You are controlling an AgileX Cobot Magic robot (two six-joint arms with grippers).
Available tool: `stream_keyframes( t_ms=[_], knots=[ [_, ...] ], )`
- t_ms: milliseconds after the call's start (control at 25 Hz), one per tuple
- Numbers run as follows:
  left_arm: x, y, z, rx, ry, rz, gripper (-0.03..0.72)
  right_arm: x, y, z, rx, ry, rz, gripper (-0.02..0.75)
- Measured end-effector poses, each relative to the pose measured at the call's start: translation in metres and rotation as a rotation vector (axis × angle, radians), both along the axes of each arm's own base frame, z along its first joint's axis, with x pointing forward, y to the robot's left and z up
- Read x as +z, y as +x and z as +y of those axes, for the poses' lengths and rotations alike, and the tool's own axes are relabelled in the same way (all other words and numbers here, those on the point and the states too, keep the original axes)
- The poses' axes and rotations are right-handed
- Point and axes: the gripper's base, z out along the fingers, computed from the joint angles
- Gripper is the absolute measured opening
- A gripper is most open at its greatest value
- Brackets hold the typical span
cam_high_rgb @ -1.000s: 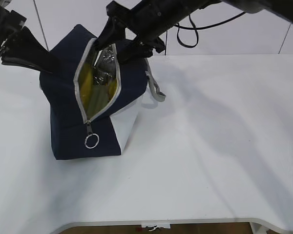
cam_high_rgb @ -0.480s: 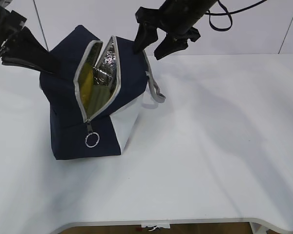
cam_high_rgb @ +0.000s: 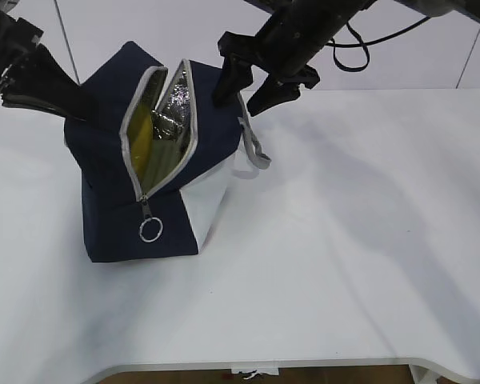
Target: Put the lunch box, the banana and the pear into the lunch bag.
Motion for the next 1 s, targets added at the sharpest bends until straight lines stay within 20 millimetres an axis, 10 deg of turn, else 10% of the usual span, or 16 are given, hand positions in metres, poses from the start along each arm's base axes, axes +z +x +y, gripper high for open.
stream_keyframes(
  t_ms=[600, 840, 1000],
  knots=[
    [0.000, 0.000, 0.000, 0.002, 0.002, -0.002, -0.006, -0.013, 0.002, 0.004, 0.005, 0.021, 0.038, 0.344],
    [0.000, 0.000, 0.000, 0.002, 0.002, -0.002, -0.006, -0.014, 0.003, 0.004, 0.033, 0.013, 0.019, 0.031],
    [0.003, 0.001, -0.003, 0.018, -0.052, 0.001, -0.006, -0.014, 0.002, 0.003, 0.038, -0.001, 0.010, 0.006]
  ],
)
